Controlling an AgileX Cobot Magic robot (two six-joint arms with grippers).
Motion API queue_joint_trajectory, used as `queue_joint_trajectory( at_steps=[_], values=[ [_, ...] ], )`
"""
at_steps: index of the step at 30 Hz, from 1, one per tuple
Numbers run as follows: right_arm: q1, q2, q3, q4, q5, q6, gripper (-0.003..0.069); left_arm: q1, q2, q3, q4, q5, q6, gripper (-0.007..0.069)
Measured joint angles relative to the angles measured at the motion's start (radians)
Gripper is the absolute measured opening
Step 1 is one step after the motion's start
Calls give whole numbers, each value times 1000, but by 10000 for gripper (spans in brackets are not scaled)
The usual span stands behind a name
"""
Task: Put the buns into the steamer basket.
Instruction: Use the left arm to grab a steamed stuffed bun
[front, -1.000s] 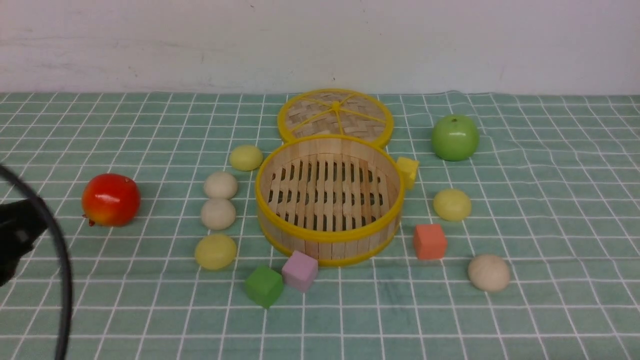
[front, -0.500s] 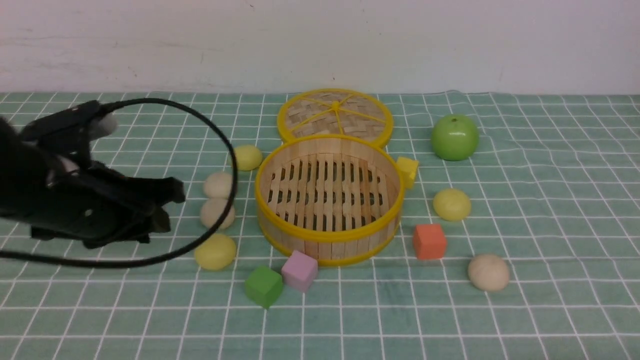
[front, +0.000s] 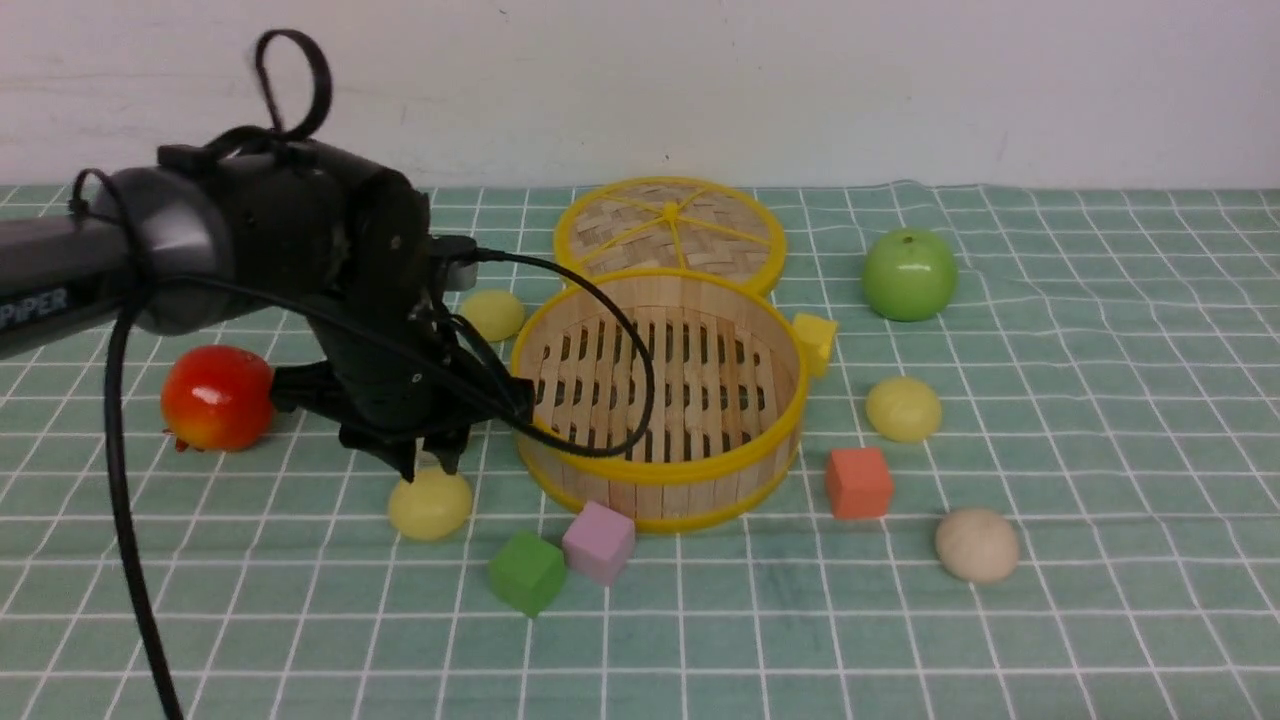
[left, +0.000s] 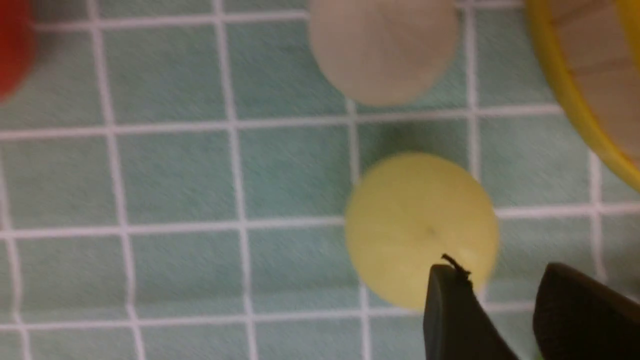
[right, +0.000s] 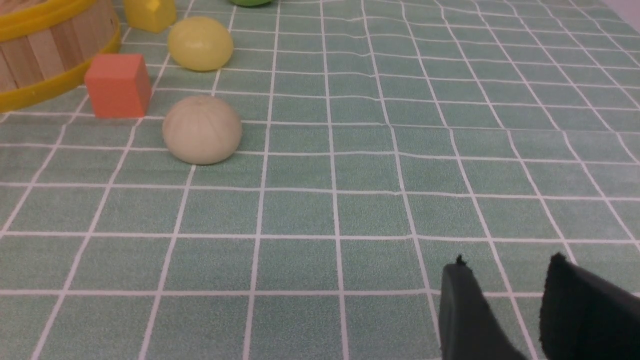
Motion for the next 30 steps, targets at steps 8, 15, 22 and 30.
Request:
queue_joint_trajectory(
  at_steps=[8, 15, 22, 30],
  values=[
    [0, 0, 0, 0, 0, 0, 238, 0, 72, -12, 36, 1, -51, 238],
    [0, 0, 0, 0, 0, 0, 238, 0, 88, -14, 39, -6, -51, 238],
    [0, 0, 0, 0, 0, 0, 238, 0, 86, -15, 41, 6, -51, 238],
    [0, 0, 0, 0, 0, 0, 238, 0, 65, -15, 41, 15, -51, 238]
  ],
)
